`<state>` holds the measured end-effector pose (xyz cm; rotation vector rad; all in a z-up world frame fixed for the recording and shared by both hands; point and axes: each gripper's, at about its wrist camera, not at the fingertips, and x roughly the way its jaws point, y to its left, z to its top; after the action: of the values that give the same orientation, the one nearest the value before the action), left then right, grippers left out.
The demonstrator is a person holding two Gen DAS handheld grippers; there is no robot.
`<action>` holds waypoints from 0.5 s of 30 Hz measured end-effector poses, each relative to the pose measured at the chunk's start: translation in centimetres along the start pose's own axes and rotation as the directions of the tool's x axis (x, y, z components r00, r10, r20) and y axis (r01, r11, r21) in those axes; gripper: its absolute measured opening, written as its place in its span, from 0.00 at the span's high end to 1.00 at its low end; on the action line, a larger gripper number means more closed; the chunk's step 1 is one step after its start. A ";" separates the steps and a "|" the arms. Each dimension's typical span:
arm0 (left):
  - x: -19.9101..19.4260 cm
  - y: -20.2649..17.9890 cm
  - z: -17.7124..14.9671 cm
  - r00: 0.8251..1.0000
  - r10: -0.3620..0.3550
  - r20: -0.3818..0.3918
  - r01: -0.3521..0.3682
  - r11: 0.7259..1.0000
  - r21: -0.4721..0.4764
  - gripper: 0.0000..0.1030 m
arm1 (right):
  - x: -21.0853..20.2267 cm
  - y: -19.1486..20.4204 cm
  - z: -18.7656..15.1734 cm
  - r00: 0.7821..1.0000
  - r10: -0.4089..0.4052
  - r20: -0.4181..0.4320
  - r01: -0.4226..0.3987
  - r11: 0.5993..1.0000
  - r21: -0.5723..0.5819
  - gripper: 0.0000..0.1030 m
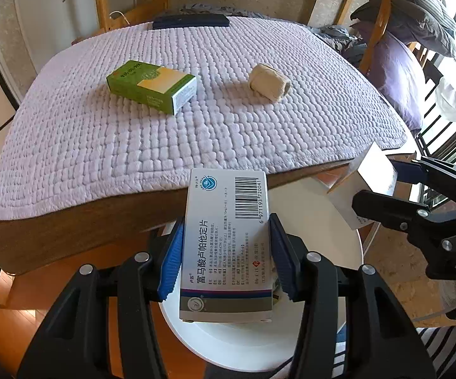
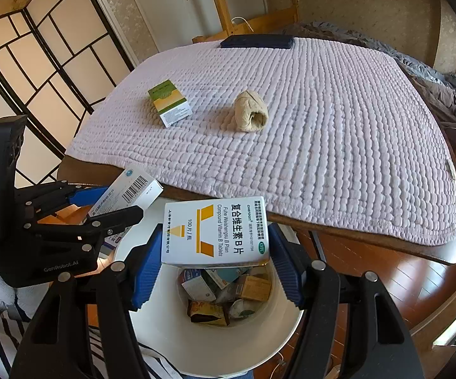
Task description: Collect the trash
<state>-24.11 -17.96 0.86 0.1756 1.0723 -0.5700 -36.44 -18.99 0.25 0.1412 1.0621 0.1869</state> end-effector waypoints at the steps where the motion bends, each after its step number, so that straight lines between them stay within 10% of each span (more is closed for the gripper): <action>1: 0.0 -0.1 -0.1 1.000 -0.002 -0.003 0.002 1.000 0.001 0.49 | 0.0 0.0 -0.1 1.000 0.000 -0.001 0.000 1.000 -0.001 0.38; 15: 0.4 -1.0 -1.4 0.999 0.007 -0.053 -0.005 0.999 0.034 0.49 | 0.4 0.3 -1.4 0.999 0.015 -0.041 -0.015 1.000 -0.007 0.38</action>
<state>-25.62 -18.34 -0.03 0.2242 1.1141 -0.5811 -37.52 -18.59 -0.76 0.1389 1.1011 0.2080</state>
